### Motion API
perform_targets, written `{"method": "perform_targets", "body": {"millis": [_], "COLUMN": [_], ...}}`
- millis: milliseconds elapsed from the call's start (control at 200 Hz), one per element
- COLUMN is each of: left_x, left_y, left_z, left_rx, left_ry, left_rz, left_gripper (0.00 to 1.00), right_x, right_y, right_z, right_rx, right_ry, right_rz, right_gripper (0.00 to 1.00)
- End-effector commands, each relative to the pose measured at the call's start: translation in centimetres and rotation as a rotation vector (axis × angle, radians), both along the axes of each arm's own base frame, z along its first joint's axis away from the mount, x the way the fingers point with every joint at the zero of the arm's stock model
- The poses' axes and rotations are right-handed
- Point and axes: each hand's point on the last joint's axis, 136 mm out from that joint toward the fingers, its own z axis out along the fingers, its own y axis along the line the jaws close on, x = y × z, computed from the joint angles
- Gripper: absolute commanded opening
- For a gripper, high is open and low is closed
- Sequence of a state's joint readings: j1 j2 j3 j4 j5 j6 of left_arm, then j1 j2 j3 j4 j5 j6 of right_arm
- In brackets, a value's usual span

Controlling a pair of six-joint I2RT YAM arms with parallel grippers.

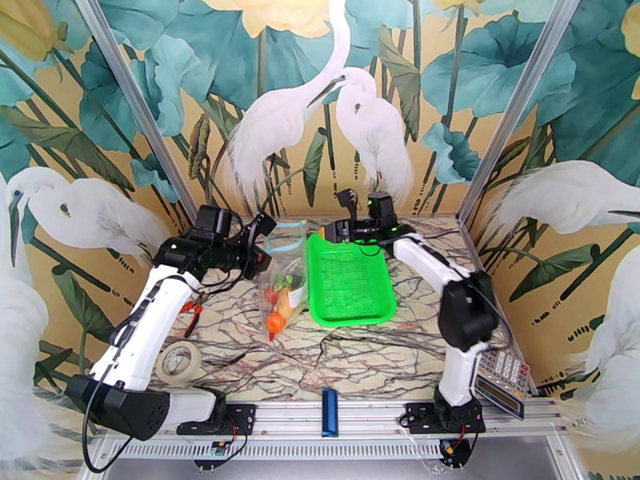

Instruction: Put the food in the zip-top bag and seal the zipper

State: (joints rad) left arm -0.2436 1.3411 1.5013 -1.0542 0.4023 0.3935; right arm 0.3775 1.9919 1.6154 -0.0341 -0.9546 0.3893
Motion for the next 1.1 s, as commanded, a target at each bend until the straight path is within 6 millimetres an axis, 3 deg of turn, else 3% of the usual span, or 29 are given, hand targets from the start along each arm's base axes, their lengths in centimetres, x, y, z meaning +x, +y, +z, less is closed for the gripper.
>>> {"method": "perform_targets", "body": {"millis": [0, 200, 545, 925, 1096], "left_x": [-0.4, 0.1, 0.6, 1.6, 1.7], "left_y": [1.4, 3.4, 3.9, 3.8, 4.0], "left_z": [0.5, 0.1, 0.1, -0.4, -0.2], "left_rx": [0.023, 0.067, 0.063, 0.061, 0.062], "left_ry": [-0.022, -0.010, -0.011, 0.004, -0.003], "left_rz": [0.047, 0.118, 0.142, 0.145, 0.151], "left_gripper": [0.00, 0.00, 0.00, 0.00, 0.00], "right_x": [0.9, 1.2, 1.1, -1.5, -2.4], "right_y": [0.8, 1.5, 2.1, 2.6, 3.0], "right_z": [1.8, 1.2, 1.1, 2.0, 1.3], "right_rx": [0.109, 0.160, 0.220, 0.260, 0.247], "right_ry": [-0.078, -0.106, -0.076, -0.055, -0.022], "right_rz": [0.031, 0.087, 0.166, 0.258, 0.285], "right_gripper": [0.60, 0.60, 0.54, 0.49, 0.45]}}
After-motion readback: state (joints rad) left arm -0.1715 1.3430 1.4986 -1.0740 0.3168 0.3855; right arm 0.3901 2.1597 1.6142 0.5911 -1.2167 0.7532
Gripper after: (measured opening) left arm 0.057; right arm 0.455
